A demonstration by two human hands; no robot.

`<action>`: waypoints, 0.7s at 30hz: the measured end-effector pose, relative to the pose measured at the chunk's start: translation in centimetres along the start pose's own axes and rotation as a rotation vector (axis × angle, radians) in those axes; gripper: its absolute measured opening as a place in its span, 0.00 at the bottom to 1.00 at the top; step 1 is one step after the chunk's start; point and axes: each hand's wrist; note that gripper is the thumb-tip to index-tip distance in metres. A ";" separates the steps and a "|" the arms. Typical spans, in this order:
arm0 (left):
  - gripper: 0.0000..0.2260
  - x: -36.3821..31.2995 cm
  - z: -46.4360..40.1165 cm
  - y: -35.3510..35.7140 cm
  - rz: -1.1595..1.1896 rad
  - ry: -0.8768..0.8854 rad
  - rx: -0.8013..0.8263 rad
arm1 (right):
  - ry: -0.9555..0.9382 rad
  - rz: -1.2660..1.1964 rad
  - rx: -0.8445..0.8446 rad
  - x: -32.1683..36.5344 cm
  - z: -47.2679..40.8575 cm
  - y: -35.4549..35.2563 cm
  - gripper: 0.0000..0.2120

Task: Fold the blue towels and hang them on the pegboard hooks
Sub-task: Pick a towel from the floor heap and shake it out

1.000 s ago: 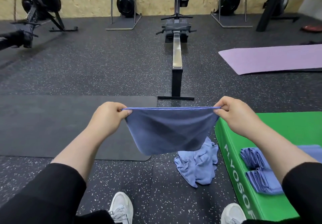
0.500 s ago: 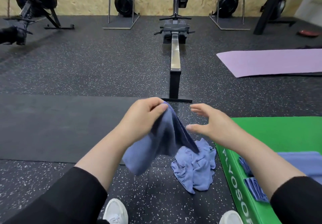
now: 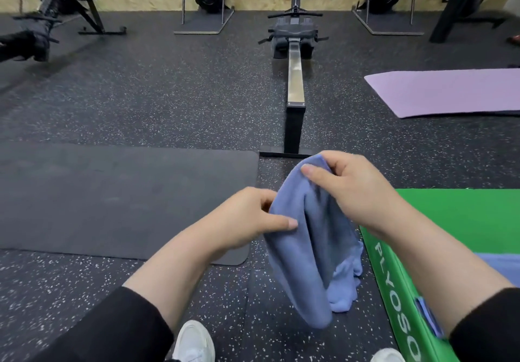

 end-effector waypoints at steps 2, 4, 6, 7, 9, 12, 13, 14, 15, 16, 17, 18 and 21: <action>0.08 1.1 0.0 0.0 -0.122 -0.058 0.012 | -0.008 -0.017 -0.045 -0.3 -0.3 -0.6 0.12; 0.09 1.9 0.1 -0.4 -0.229 -0.107 0.009 | -0.008 -0.002 -0.088 -0.6 -0.4 -1.0 0.11; 0.09 2.7 0.2 -1.0 -0.337 -0.140 -0.012 | 0.003 0.034 -0.129 -0.9 -0.4 -1.5 0.10; 0.10 3.1 0.2 -1.4 -0.406 -0.154 -0.039 | 0.007 0.043 -0.148 -1.0 -0.4 -1.7 0.09; 0.10 3.9 0.2 -2.0 -0.522 -0.178 -0.124 | 0.020 0.058 -0.185 -1.6 -0.3 -2.2 0.08; 0.06 4.7 0.4 -3.1 -0.584 -0.194 -0.283 | 0.064 0.082 -0.205 -2.6 -0.2 -2.6 0.07; 0.06 4.8 0.5 -3.5 -0.568 -0.199 -0.348 | 0.086 0.083 -0.204 -2.6 0.0 -2.6 0.08; 0.06 5.1 0.5 -4.0 -0.544 -0.201 -0.412 | 0.111 0.079 -0.197 -2.5 0.2 -2.6 0.10; 0.07 5.3 0.6 -4.5 -0.521 -0.202 -0.471 | 0.129 0.070 -0.189 -2.5 0.5 -2.6 0.12; 0.08 5.5 0.7 -5.0 -0.499 -0.201 -0.524 | 0.144 0.059 -0.191 -2.6 0.7 -2.7 0.14; 0.08 5.7 0.7 -5.4 -0.474 -0.198 -0.570 | 0.155 0.052 -0.203 -2.7 0.8 -2.7 0.15; 0.08 5.9 0.7 -5.8 -0.444 -0.185 -0.608 | 0.162 0.049 -0.218 -2.7 1.0 -2.9 0.15; 0.08 6.0 0.6 -6.3 -0.276 -0.143 -0.712 | 0.155 0.079 -0.288 -2.4 1.1 -3.3 0.12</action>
Point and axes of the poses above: each hand's wrist, its own z-axis away from the middle knuckle, its own y-axis out of the palm, x = y × z, and after that the axes turned 4 degrees about -x, right-handed
